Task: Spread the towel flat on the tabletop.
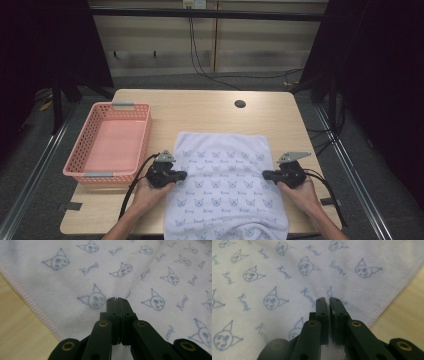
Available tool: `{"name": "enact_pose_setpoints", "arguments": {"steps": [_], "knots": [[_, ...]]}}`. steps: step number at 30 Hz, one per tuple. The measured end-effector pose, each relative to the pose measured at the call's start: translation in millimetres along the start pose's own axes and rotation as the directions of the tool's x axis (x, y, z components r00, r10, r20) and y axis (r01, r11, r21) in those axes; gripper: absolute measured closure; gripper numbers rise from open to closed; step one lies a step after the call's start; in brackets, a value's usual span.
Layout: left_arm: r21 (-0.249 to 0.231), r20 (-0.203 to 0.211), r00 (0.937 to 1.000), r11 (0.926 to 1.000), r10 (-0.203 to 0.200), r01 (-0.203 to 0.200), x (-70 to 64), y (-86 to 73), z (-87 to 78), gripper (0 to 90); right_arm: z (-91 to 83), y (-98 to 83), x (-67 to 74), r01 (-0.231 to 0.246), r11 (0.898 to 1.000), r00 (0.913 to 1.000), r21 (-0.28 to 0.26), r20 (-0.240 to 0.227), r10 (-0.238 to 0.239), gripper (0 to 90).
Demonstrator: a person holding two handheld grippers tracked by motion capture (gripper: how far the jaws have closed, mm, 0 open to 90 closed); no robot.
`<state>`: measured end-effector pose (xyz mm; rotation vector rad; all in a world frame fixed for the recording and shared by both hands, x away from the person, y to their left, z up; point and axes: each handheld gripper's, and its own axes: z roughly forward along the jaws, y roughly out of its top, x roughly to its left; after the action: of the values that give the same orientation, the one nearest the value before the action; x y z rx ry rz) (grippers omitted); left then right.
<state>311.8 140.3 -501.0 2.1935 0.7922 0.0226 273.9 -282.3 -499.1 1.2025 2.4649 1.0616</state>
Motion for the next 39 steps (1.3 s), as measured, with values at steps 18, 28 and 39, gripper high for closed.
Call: {"name": "enact_pose_setpoints", "arguments": {"steps": [18,28,39], "knots": [[0.012,0.071,0.9972,0.9997,0.02,-0.021,-24.8,-16.6,-24.3,78.3,-30.4,-2.3,-9.8,-0.023,0.997,0.9997,-0.074,-0.004,0.023,58.3],[-0.014,-0.018,0.9995,0.9996,-0.027,0.026,-6.2,-6.2,-15.0,65.9,14.1,18.3,-50.5,-0.044,0.999,0.9951,-0.031,0.087,0.047,45.6],[0.03,0.004,0.9996,0.9991,0.028,-0.028,-26.5,-16.4,-14.7,74.4,11.9,15.4,-32.7,-0.006,1.0,0.9992,-0.016,0.04,0.006,86.1]]}}
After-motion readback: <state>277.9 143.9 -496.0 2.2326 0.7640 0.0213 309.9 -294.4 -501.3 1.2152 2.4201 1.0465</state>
